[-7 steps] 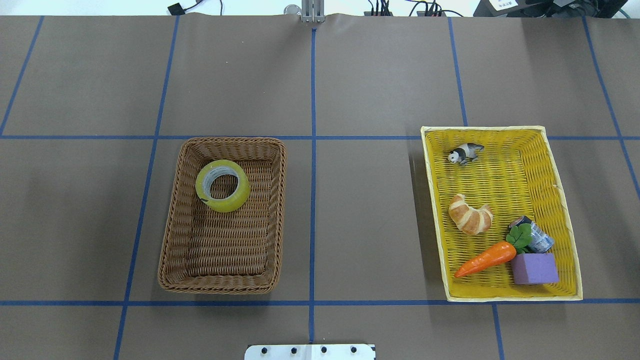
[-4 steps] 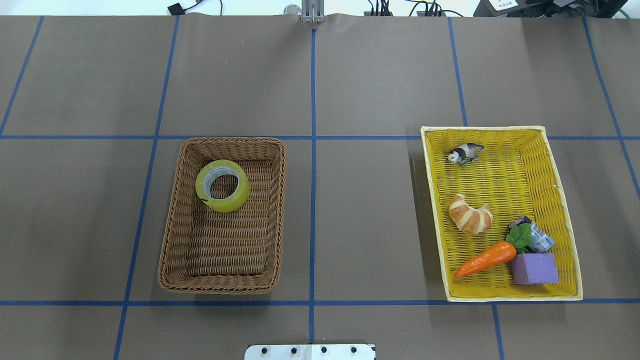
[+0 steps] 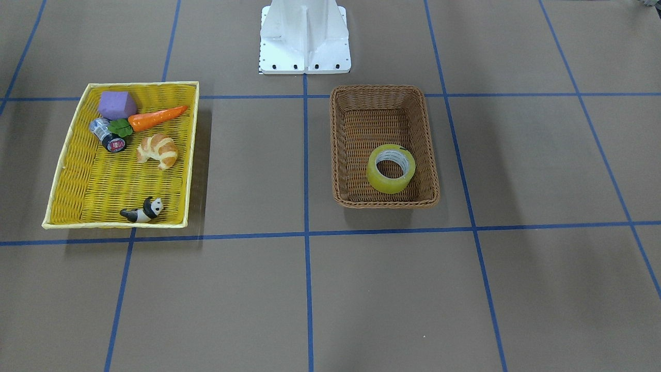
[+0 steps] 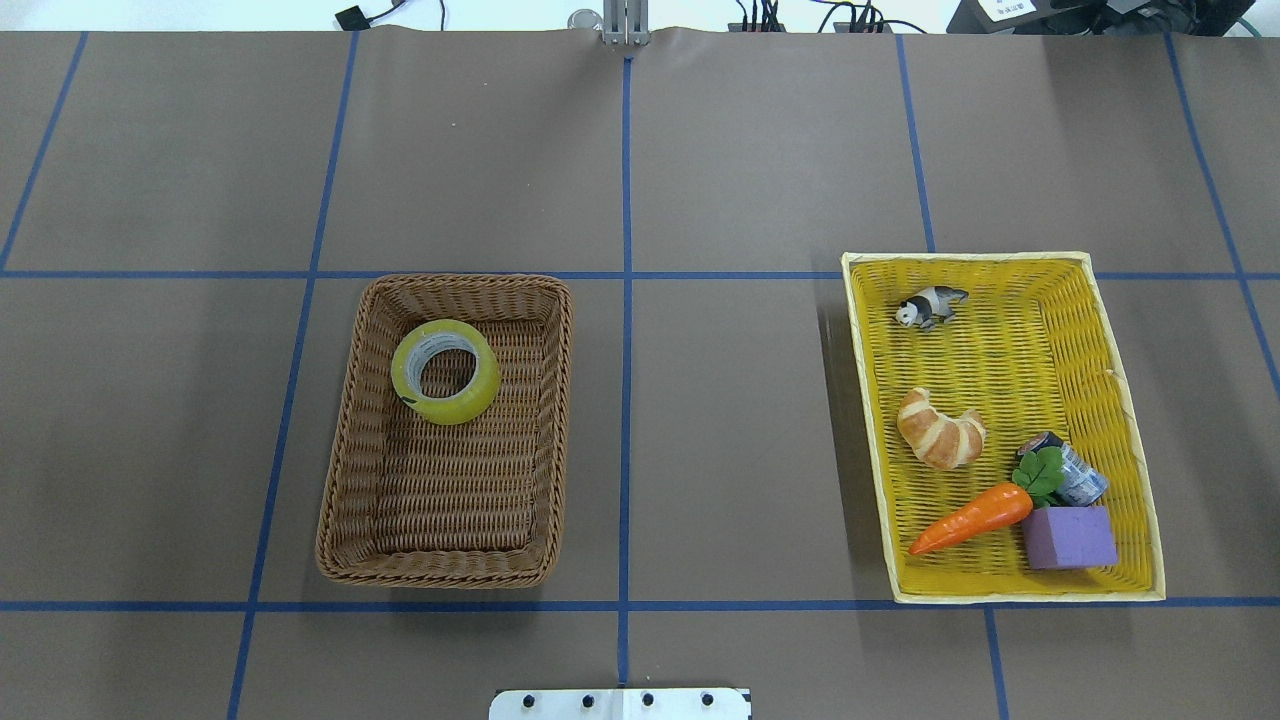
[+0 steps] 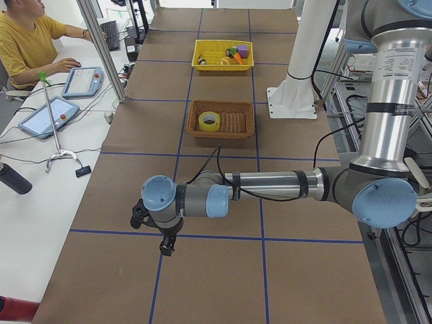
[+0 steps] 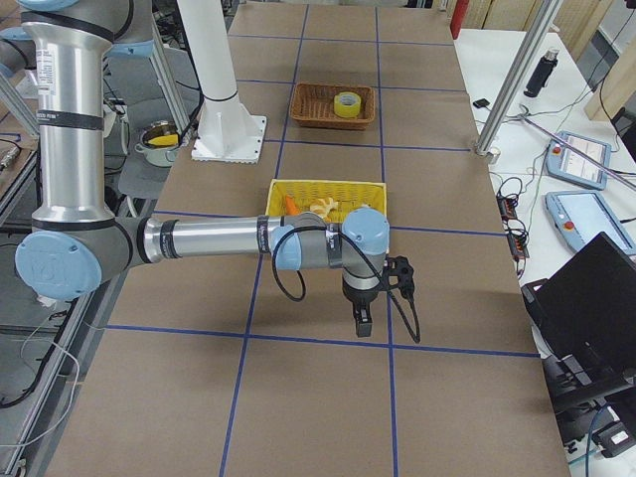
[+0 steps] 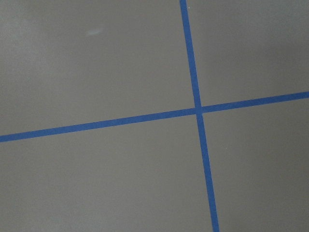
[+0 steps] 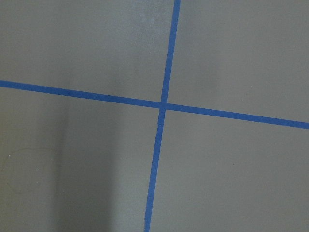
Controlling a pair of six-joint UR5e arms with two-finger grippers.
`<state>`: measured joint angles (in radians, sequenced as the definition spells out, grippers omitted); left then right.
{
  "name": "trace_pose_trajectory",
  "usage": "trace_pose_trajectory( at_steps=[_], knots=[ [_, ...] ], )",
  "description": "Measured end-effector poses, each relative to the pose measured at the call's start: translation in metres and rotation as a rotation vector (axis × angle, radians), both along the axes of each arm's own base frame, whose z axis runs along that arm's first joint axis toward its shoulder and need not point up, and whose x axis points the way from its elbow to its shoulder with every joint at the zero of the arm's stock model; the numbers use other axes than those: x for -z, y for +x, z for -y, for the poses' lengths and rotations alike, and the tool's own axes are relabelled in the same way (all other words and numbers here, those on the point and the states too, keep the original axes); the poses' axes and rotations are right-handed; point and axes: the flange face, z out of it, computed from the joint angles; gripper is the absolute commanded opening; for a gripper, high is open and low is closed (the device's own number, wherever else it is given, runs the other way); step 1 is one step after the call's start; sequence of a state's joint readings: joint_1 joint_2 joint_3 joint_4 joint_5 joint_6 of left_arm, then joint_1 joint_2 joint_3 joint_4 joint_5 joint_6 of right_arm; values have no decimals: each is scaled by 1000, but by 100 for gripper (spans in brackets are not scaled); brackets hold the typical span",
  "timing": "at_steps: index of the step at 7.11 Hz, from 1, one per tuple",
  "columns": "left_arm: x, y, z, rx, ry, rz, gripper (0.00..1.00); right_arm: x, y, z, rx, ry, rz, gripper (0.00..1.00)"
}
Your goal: Move tape to another basket
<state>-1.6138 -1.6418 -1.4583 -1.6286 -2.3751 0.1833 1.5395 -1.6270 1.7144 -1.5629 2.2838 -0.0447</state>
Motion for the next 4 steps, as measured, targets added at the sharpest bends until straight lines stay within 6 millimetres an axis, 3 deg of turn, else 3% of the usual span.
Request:
trace_pose_trajectory(
  at_steps=[4],
  knots=[
    [-14, 2, -19, -3, -5, -1, 99, 1, -2, -11, 7, 1, 15, 100]
  ],
)
